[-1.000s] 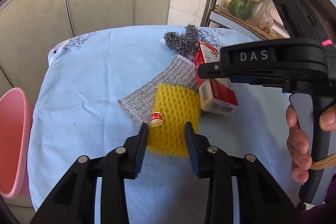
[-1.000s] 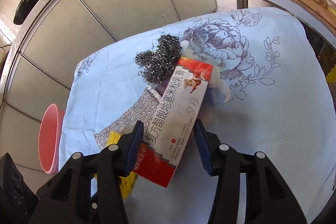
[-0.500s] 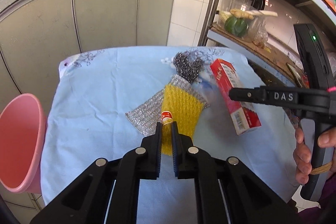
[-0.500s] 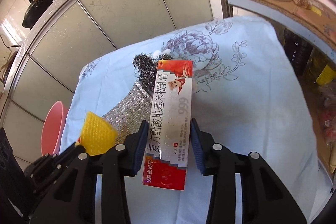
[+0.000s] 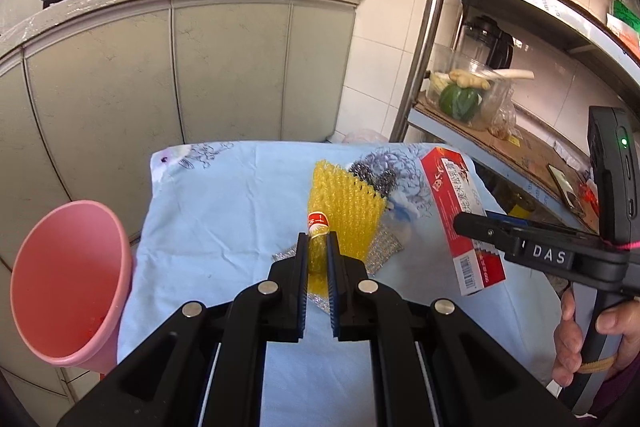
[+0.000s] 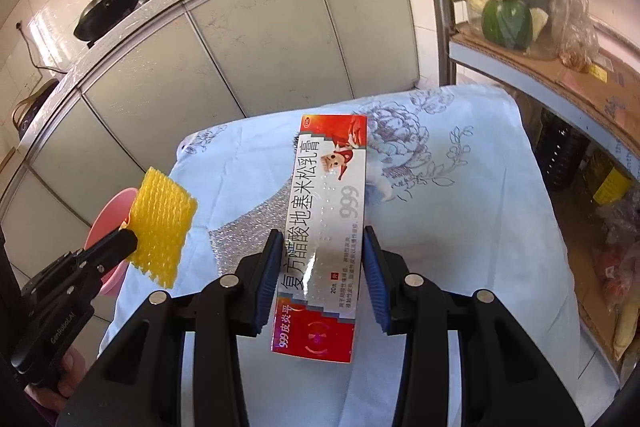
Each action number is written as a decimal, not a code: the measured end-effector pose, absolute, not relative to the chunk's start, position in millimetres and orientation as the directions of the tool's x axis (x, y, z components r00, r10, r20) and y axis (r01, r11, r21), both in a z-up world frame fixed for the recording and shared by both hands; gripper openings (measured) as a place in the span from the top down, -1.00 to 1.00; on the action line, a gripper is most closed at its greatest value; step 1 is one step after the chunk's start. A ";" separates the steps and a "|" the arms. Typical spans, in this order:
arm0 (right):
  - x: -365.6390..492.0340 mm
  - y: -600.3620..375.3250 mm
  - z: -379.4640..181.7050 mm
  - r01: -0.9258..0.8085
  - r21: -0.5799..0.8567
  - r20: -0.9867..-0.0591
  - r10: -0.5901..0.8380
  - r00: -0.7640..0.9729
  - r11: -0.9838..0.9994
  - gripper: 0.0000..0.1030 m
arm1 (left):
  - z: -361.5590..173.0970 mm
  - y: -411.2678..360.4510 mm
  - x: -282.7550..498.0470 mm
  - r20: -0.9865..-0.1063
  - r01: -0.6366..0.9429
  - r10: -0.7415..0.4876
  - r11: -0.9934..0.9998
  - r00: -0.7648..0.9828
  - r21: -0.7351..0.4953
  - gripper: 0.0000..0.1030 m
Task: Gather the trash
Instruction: 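Carry the yellow foam net and ointment box over the pink bucket with both tools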
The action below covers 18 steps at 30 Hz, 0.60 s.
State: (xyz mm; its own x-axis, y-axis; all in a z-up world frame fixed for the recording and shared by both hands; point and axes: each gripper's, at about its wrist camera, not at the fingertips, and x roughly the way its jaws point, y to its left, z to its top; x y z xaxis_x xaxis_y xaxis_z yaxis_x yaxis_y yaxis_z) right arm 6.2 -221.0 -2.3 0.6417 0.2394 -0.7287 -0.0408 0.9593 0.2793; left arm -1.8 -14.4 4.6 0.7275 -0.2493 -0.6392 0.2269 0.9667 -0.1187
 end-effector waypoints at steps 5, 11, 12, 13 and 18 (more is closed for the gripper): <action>3.5 -203.1 6.3 -0.104 0.243 -0.705 0.249 0.664 0.964 0.21 | 12.1 -7.7 -5.4 -0.621 0.197 -0.228 0.973 0.750 -0.119 0.85; 4.4 -181.7 18.5 -0.180 0.220 -0.678 0.283 0.678 0.959 0.21 | 21.6 8.0 -9.0 -0.598 0.154 -0.194 0.981 0.778 -0.118 0.85; 5.6 -176.8 21.3 -0.196 0.219 -0.672 0.293 0.680 0.956 0.21 | 22.9 11.2 -9.3 -0.594 0.146 -0.188 0.982 0.782 -0.119 0.85; 7.1 -173.0 23.2 -0.205 0.217 -0.668 0.299 0.682 0.954 0.21 | 24.8 15.6 -9.9 -0.590 0.135 -0.181 0.983 0.787 -0.121 0.85; 13.1 -146.5 31.0 -0.265 0.204 -0.653 0.333 0.680 0.942 0.21 | 32.9 37.3 -14.6 -0.568 0.079 -0.134 0.990 0.812 -0.120 0.85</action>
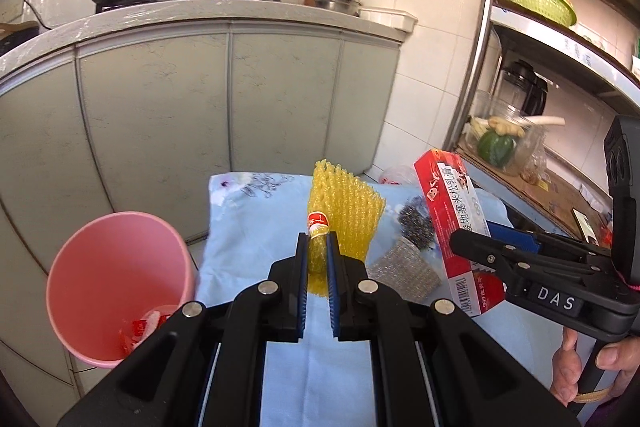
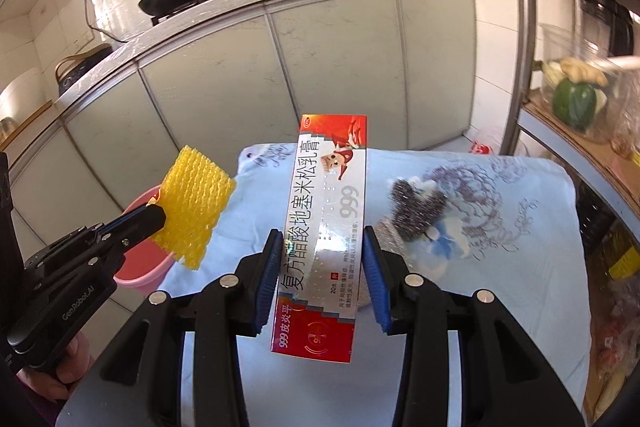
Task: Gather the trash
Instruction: 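Carry the yellow foam net and ointment box over the pink bucket with both tools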
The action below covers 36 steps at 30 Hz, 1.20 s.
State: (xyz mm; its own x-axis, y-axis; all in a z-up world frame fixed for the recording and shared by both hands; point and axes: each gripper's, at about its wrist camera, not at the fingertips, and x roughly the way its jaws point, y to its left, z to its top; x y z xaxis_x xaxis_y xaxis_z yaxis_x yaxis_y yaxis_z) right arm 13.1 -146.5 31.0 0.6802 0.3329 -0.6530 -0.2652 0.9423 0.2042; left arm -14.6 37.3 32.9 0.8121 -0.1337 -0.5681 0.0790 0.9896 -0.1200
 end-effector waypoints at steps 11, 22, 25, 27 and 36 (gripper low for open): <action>28.2 -76.7 39.9 -0.393 0.178 -0.641 0.409 0.650 0.902 0.21 | 39.2 95.9 -20.9 -0.544 -0.063 -0.019 0.989 0.839 -0.132 0.85; 43.6 -15.2 40.3 -0.496 0.170 -0.648 0.476 0.594 0.851 0.21 | 38.5 154.1 -23.4 -0.545 -0.224 0.115 0.965 0.830 -0.137 0.85; 46.8 -0.5 38.9 -0.520 0.175 -0.652 0.494 0.575 0.836 0.21 | 35.5 168.6 -24.1 -0.552 -0.266 0.150 0.954 0.820 -0.135 0.85; 48.7 7.9 37.3 -0.535 0.177 -0.656 0.504 0.561 0.826 0.21 | 33.2 177.3 -23.7 -0.556 -0.291 0.170 0.947 0.814 -0.138 0.85; 60.0 50.9 26.1 -0.592 0.199 -0.668 0.550 0.501 0.781 0.21 | 11.9 206.2 -18.5 -0.586 -0.366 0.234 0.924 0.776 -0.115 0.85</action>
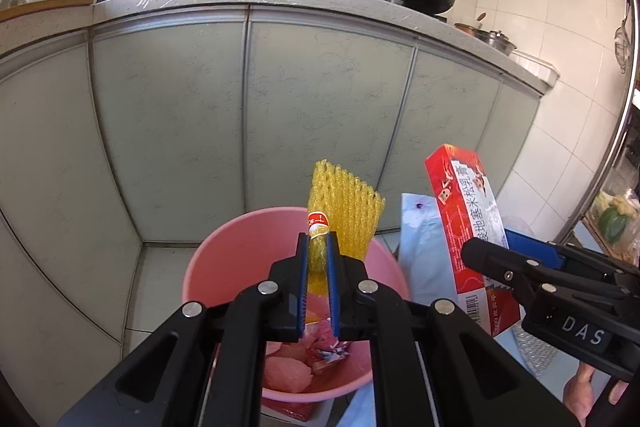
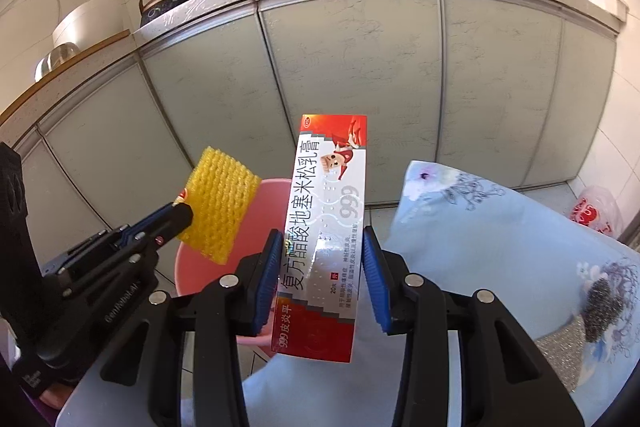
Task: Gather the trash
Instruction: 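Carry the yellow foam net and ointment box over the pink bucket with both tools, then open both tools to drop the foam net and ointment box into the bucket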
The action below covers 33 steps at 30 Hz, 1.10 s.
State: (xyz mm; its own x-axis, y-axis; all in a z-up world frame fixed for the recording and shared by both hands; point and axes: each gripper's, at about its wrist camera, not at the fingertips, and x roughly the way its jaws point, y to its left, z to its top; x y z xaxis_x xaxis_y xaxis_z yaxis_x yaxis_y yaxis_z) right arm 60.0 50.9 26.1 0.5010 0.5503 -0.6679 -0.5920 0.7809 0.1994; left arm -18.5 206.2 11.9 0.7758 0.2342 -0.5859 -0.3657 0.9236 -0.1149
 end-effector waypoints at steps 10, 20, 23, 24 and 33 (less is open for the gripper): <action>76.6 97.7 -9.3 -0.607 0.275 -0.716 0.581 0.388 0.745 0.21 | -28.5 238.4 -17.4 -0.660 -0.436 0.254 0.891 0.707 -0.123 0.85; 90.8 124.9 -43.7 -0.591 0.289 -0.773 0.548 0.321 0.753 0.21 | -58.1 258.7 -10.0 -0.719 -0.482 0.259 0.868 0.645 -0.119 0.85; 89.2 129.1 -50.5 -0.597 0.284 -0.783 0.541 0.307 0.750 0.20 | -64.5 260.1 -9.4 -0.729 -0.489 0.260 0.864 0.633 -0.116 0.84; 90.7 131.1 -52.1 -0.598 0.280 -0.786 0.538 0.306 0.750 0.20 | -66.4 260.0 -9.1 -0.733 -0.491 0.258 0.864 0.629 -0.117 0.84; 92.4 136.2 -54.3 -0.612 0.293 -0.789 0.548 0.279 0.734 0.02 | -66.1 267.1 -9.4 -0.741 -0.515 0.275 0.850 0.613 -0.111 0.53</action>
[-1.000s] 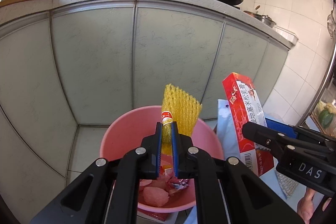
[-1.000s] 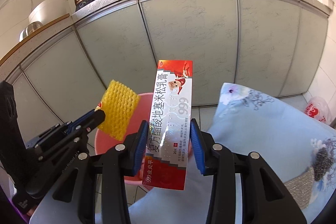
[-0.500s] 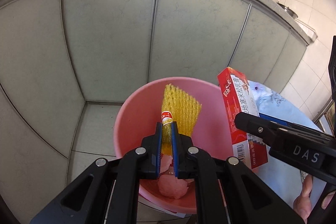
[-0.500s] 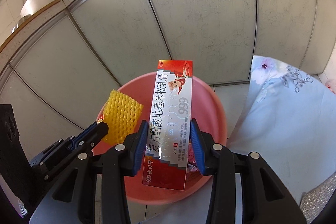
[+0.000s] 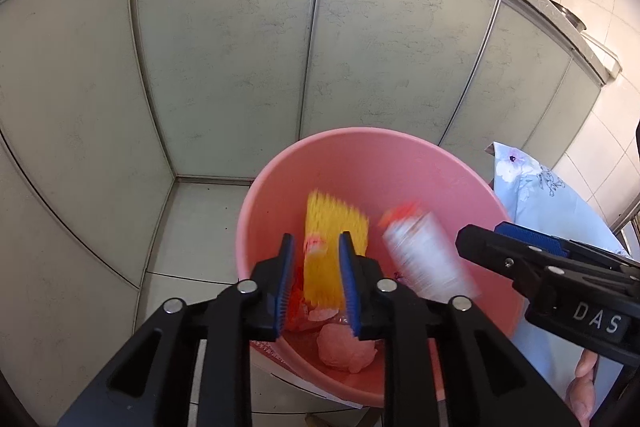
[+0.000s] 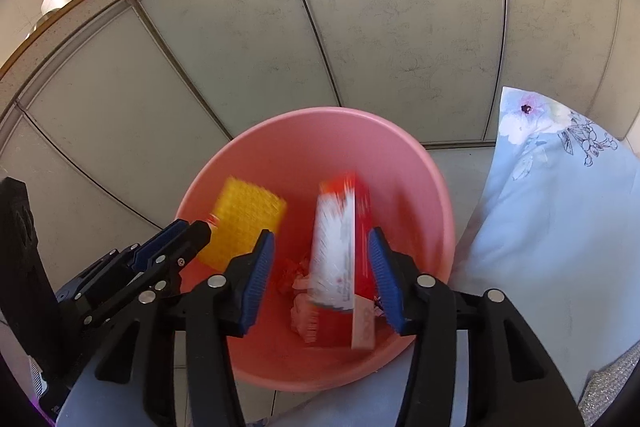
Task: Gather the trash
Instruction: 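Open both tools to drop the foam net and ointment box into the bucket, then move both tools back to the silver scouring pad and steel wool ball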
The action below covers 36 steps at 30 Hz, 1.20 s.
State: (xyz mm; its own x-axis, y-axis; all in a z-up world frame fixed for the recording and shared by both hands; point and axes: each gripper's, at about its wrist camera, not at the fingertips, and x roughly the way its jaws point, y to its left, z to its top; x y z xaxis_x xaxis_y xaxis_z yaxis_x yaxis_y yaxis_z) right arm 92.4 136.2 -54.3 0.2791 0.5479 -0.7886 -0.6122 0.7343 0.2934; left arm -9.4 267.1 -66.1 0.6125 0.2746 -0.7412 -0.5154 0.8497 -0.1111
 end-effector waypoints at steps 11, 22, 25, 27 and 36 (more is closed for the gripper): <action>78.5 110.3 -29.5 -0.618 0.263 -0.758 0.555 0.343 0.741 0.01 | -41.3 256.6 -17.0 -0.704 -0.483 0.265 0.867 0.659 -0.125 0.44; 57.2 45.4 -4.6 -0.573 0.201 -0.739 0.507 0.445 0.795 0.01 | -9.8 211.3 -15.9 -0.648 -0.354 0.195 0.927 0.737 -0.124 0.11; 50.7 24.7 -2.9 -0.553 0.189 -0.737 0.489 0.467 0.812 0.01 | -2.4 194.3 -13.8 -0.637 -0.305 0.162 0.945 0.753 -0.119 0.10; 46.6 7.6 -2.7 -0.535 0.172 -0.740 0.467 0.484 0.827 0.01 | 1.6 183.6 -10.3 -0.633 -0.274 0.139 0.954 0.761 -0.120 0.10; 29.8 -81.2 -10.1 -0.413 0.130 -0.753 0.360 0.550 0.901 0.01 | 3.8 119.8 13.2 -0.642 -0.082 -0.008 0.990 0.767 -0.110 0.09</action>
